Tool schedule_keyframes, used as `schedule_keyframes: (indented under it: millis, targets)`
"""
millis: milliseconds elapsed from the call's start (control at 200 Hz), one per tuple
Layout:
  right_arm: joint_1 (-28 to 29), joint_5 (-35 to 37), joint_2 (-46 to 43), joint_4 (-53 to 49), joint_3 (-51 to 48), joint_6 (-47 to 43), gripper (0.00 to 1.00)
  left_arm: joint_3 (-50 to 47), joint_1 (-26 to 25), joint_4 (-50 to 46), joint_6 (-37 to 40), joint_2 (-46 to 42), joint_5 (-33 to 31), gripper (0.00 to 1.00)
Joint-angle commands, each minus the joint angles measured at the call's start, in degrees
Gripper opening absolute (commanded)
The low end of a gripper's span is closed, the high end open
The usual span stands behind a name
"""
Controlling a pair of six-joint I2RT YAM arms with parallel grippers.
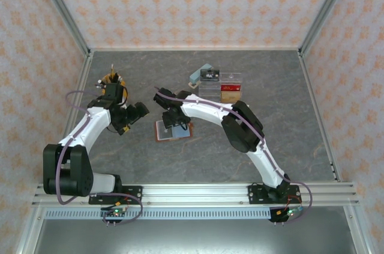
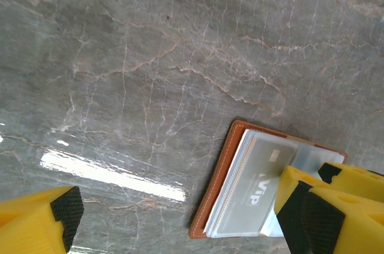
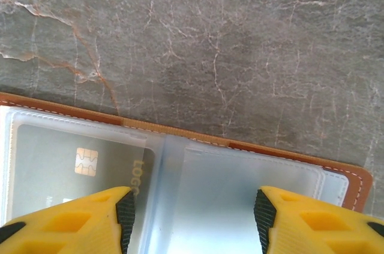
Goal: Take the credit cards out of the card holder
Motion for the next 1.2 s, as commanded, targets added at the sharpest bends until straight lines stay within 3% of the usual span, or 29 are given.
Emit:
schedule_keyframes:
  millis: [0, 150, 315, 616, 876, 1196]
  targets:
    - [0.1, 2.8, 2.9, -2.9, 0.5, -0.1, 0.57, -1.1, 0.3, 1.6, 0.5, 0.6, 3.6, 0.93]
    - [0.1, 4.4, 3.9, -3.4, -0.2, -0.4, 0.53, -2.1, 0.1, 3.0, 0.6, 1.7, 6.3, 0.84]
    - [0.0, 4.5, 4.2, -2.9, -1.5, -0.5, 0.50, -2.6, -1.4, 5.6, 0.6, 3.7, 10.2, 0.62]
    - [-0.2, 3.1, 4.5, -2.2, -2.0, -0.3, 0.49, -2.2, -6.7, 10.7, -0.5, 7.9, 13.8, 0.35]
    - [-0.5, 1.9, 4.6, -2.0, -2.1, -0.3, 0.48, -2.3, -8.1, 12.7, -0.4, 11.1, 13.8, 0.26]
    - [-0.5, 1.3, 4.7, -1.7, -2.1, -0.1, 0.48, -1.8, -9.0, 13.0, 0.6, 14.3, 14.3, 0.25]
